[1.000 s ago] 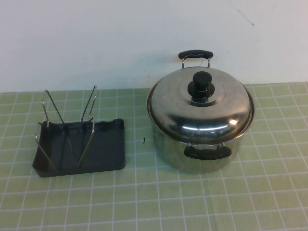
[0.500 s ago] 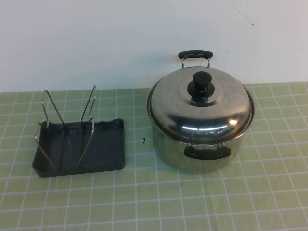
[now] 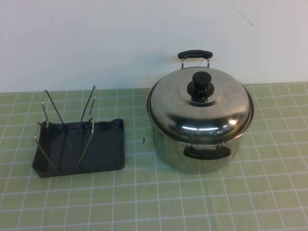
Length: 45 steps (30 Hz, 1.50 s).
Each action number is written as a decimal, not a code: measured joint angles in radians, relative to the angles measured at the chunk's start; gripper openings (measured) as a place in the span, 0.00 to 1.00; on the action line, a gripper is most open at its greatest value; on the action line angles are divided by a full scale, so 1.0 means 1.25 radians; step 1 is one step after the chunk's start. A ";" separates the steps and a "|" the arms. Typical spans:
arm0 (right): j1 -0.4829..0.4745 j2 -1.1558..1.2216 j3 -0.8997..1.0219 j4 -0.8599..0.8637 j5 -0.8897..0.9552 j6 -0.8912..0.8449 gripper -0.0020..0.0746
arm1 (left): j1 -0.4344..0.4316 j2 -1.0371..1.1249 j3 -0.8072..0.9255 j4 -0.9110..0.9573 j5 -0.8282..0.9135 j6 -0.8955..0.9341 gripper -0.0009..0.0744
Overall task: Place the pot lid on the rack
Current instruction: Open the pot
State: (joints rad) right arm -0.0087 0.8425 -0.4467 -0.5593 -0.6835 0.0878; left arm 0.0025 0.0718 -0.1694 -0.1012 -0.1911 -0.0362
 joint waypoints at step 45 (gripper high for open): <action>0.284 0.827 -0.483 -0.071 -0.046 0.169 0.47 | 0.000 0.074 0.041 0.048 0.025 -0.117 0.01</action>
State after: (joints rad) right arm 0.3465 1.8766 -1.0498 -0.6486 -0.7407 0.2996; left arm 0.0025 0.1643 -0.1183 -0.0413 -0.1602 -0.1827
